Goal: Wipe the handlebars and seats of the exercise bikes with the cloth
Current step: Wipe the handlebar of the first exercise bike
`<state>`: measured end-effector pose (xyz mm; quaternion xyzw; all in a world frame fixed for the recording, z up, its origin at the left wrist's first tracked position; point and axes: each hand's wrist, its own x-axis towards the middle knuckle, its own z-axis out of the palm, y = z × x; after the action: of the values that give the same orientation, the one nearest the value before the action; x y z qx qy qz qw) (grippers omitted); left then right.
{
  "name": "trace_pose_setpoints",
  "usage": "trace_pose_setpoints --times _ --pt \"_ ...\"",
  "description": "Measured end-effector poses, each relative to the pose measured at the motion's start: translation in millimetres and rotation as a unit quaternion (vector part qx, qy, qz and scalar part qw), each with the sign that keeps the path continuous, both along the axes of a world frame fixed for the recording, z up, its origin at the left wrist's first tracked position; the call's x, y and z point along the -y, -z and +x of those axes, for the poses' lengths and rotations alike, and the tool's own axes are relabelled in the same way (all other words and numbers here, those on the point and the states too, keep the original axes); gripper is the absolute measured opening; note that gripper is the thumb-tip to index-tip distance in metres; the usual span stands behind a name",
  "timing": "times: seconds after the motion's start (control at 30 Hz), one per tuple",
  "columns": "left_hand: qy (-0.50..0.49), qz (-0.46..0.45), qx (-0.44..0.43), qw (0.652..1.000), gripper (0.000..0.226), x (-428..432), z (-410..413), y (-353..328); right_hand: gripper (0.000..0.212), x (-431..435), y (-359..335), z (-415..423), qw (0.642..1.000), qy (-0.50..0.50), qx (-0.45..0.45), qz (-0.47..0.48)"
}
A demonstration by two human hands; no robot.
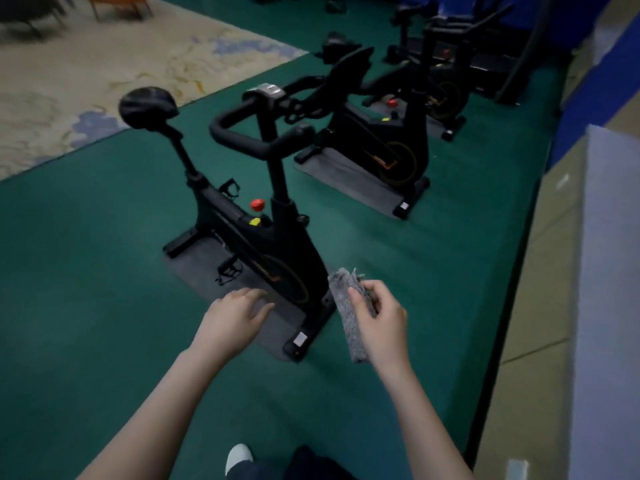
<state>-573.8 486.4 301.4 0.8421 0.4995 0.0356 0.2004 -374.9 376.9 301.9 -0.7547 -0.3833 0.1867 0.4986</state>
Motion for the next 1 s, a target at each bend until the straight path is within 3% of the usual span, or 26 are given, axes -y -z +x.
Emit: trace_pose_setpoints --times 0.5,1.0 --pt "-0.129 -0.024 0.049 0.990 0.041 -97 -184 14 0.006 -137 2 -161 0.996 -0.074 0.045 -0.014" --pt "-0.113 -0.015 0.015 0.993 0.042 -254 -210 22 0.005 -311 26 -192 0.992 -0.113 0.033 -0.048"
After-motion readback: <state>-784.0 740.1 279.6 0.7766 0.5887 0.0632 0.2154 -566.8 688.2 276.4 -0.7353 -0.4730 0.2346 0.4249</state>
